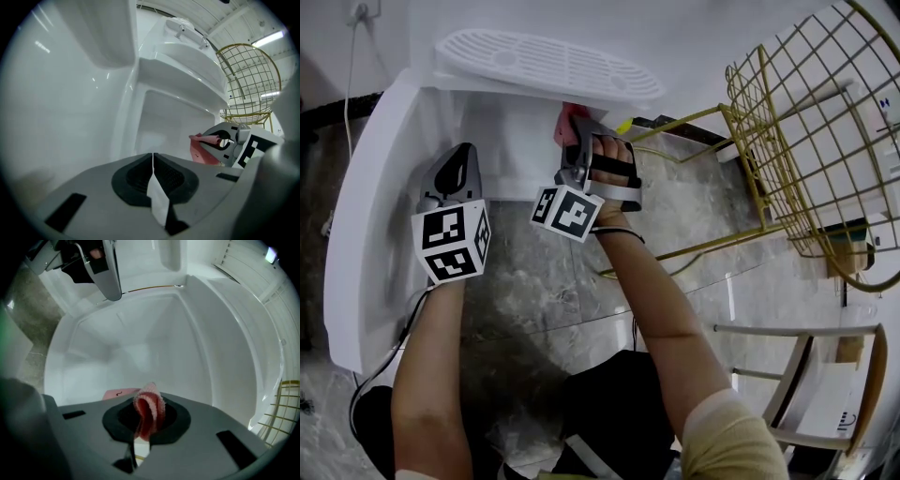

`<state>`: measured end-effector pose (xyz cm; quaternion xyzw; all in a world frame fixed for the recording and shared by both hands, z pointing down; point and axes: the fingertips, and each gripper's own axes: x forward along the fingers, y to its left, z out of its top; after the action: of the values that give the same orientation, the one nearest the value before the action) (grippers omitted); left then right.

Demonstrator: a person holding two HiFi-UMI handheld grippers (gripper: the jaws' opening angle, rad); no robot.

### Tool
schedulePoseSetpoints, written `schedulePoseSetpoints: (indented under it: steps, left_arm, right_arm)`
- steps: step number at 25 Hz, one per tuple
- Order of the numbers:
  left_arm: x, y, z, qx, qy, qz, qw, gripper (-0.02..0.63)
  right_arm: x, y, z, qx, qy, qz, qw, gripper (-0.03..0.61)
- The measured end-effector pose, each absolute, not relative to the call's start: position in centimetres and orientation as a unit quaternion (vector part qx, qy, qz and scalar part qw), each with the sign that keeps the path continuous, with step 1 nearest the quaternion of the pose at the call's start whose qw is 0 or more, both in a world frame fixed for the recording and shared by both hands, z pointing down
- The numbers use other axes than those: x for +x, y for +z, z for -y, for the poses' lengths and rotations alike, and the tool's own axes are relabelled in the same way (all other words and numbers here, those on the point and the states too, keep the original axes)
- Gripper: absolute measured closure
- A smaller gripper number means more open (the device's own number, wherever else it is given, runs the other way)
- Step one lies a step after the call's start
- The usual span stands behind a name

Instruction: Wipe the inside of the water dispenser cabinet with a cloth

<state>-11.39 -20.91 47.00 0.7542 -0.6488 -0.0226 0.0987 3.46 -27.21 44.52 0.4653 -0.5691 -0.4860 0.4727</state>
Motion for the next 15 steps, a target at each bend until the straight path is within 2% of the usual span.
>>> schedulePoseSetpoints:
  steps: [15]
  left_arm:
    - [-11.6,48.3,20.8,0.756,-0.009,0.646,0.106,0.597]
  right_arm:
    - [3.1,52.1,27.2,0.412,-0.441,0.592,0.534,0.551]
